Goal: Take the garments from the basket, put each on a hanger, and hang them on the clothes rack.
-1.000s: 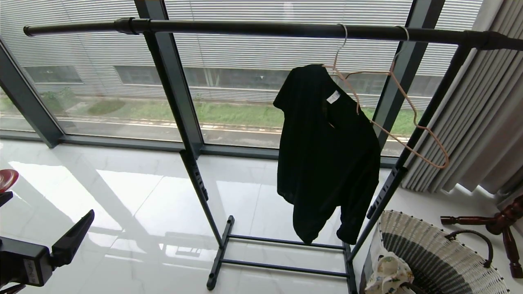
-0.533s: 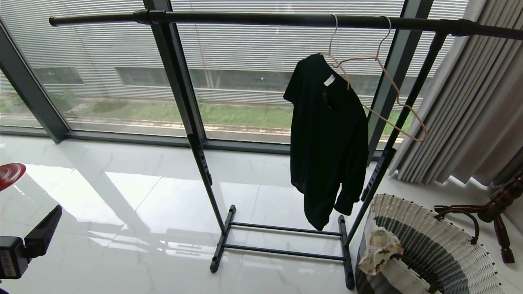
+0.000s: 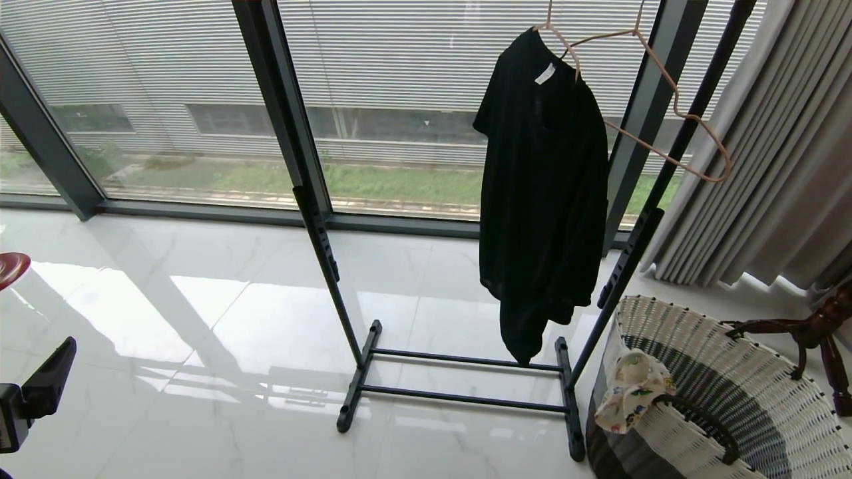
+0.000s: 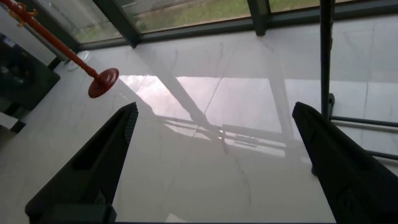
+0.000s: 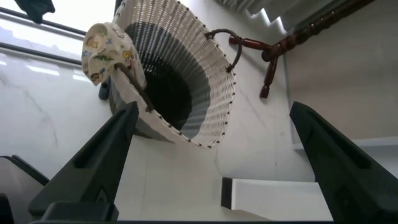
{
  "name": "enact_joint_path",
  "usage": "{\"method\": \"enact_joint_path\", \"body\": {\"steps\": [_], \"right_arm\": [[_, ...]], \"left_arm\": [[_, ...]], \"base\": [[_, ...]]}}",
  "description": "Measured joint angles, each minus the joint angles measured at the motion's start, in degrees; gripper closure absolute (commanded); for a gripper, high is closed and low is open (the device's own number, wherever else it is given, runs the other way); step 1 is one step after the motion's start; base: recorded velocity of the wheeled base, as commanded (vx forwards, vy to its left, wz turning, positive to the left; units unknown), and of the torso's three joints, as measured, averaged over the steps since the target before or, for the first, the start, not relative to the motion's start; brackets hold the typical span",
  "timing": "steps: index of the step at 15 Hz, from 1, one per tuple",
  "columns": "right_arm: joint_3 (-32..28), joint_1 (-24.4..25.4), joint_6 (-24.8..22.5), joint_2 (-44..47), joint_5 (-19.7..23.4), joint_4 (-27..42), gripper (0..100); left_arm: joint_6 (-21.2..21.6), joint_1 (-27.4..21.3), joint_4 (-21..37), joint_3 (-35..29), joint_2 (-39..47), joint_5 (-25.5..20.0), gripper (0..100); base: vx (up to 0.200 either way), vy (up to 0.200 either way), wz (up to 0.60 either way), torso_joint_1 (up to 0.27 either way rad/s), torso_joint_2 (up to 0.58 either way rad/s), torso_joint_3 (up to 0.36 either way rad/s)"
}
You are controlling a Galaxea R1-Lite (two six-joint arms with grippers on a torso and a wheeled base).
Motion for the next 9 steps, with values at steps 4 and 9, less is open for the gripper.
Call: {"method": "enact_joint_path", "body": {"steps": [4, 9], "right_arm": [[0.3, 0.0, -0.8, 0.3, 0.0, 0.0, 0], [0.3, 0.0, -1.5, 1.0, 0.4, -0.1, 0]], "left_arm": [[0.1, 0.1, 0.0, 0.1, -0.1, 0.0, 0], [0.2, 0.1, 0.0, 0.1, -0.3, 0.0, 0]], "base": [[0.000, 0.000, 0.00, -0.168, 0.46, 0.295], [0.000, 0.000, 0.00, -0.133, 0.45, 0.316]]}}
